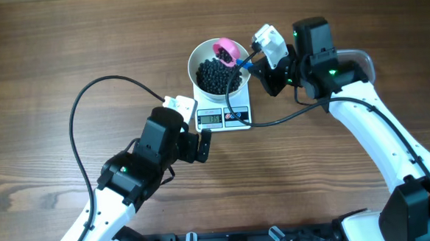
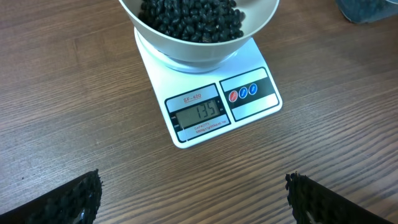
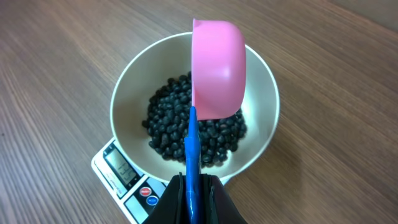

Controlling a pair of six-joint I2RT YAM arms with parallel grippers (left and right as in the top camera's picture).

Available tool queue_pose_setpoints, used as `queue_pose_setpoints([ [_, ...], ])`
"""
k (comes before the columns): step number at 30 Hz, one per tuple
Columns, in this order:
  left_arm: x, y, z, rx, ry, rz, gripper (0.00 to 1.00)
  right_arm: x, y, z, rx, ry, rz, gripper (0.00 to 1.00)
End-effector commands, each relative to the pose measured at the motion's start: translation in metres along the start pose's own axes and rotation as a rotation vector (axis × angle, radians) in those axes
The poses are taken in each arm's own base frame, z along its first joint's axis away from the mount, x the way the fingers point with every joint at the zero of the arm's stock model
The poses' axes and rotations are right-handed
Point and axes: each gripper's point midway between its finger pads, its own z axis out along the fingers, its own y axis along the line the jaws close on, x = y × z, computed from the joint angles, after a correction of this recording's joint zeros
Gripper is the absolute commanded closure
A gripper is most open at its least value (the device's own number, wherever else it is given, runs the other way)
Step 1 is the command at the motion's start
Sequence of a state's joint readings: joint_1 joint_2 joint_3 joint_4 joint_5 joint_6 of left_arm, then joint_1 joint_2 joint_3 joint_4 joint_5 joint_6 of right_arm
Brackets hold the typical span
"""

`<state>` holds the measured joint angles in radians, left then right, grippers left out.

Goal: Scoop item into bowl and weigh 150g on scale
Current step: 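Tilt the scoop over the bowl with the right gripper to pour beans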

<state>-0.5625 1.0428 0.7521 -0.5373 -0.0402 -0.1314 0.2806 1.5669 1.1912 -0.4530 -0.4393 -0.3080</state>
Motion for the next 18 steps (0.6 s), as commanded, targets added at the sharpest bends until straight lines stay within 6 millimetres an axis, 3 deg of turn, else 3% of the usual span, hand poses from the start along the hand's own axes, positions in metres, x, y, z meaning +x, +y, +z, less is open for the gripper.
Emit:
queue_pose_setpoints([
  [1,0.000,0.004,0.001,-0.016,-0.002,0.016,0.00,-0.005,0.013,-0.004,-0.062,-0.022,-0.021,0.96],
  [3,0.000,0.004,0.001,-0.016,-0.002,0.016,0.00,-0.006,0.016,-0.005,-0.078,-0.027,-0.058,0.96],
  [7,0.000,0.004,0.001,-0.016,-0.001,0.016,0.00,-0.008,0.003,-0.004,-0.009,-0.027,-0.021,0.96],
  [12,0.000,0.004,0.001,-0.016,-0.002,0.016,0.00,-0.010,0.017,-0.005,-0.084,-0.046,-0.048,0.96],
  [18,0.000,0.004,0.001,-0.016,-0.002,0.016,0.00,-0.013,0.003,-0.004,-0.011,-0.048,0.040,0.96],
])
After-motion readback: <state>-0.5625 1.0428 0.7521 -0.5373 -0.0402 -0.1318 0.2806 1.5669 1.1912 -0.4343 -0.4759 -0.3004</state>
